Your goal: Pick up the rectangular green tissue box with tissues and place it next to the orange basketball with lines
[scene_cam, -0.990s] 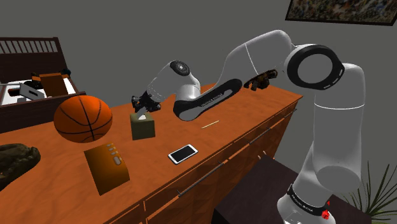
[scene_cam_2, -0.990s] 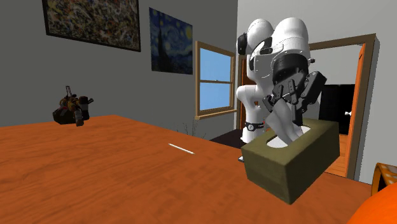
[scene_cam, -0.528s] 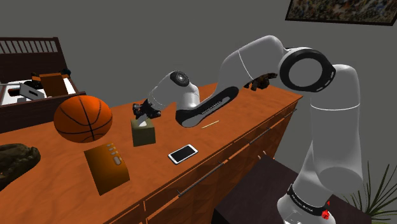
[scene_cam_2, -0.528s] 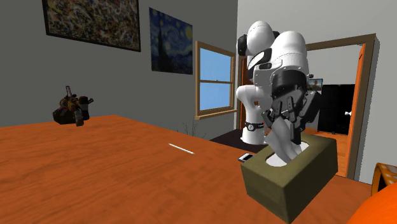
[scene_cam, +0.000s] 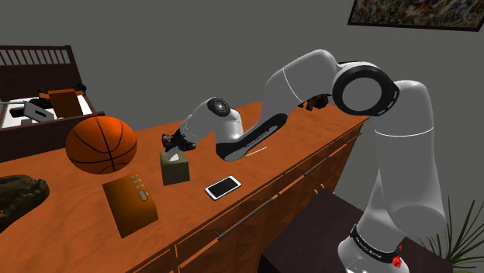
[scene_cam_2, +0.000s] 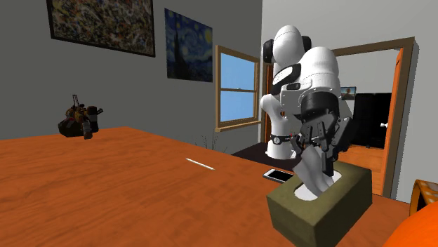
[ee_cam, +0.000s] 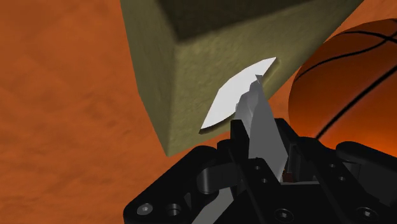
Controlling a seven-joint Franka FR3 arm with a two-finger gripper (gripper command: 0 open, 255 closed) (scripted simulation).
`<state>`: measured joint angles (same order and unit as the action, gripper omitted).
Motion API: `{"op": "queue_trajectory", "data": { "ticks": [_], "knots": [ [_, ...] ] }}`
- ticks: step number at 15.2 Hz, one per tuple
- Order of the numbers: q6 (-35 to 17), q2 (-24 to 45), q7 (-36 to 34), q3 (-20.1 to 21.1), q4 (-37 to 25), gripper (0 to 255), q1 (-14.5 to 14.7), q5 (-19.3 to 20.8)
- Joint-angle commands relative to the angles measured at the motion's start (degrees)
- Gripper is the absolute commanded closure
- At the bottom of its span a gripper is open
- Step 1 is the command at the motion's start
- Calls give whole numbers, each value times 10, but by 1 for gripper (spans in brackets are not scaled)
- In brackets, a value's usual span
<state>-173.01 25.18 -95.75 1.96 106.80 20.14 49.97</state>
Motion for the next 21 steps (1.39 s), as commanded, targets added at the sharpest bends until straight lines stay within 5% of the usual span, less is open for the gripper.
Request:
{"op": "queue_trajectory", "data": {
  "ticks": [1, 6, 7, 21],
  "knots": [
    [0, 6, -2, -3, 0, 255, 0, 2],
    [0, 6, -2, -3, 0, 255, 0, 2],
    [0, 7, -3, -4, 0, 0, 1, 3],
    [14, -79, 16, 20, 74, 0, -15, -18]
  ]
}}
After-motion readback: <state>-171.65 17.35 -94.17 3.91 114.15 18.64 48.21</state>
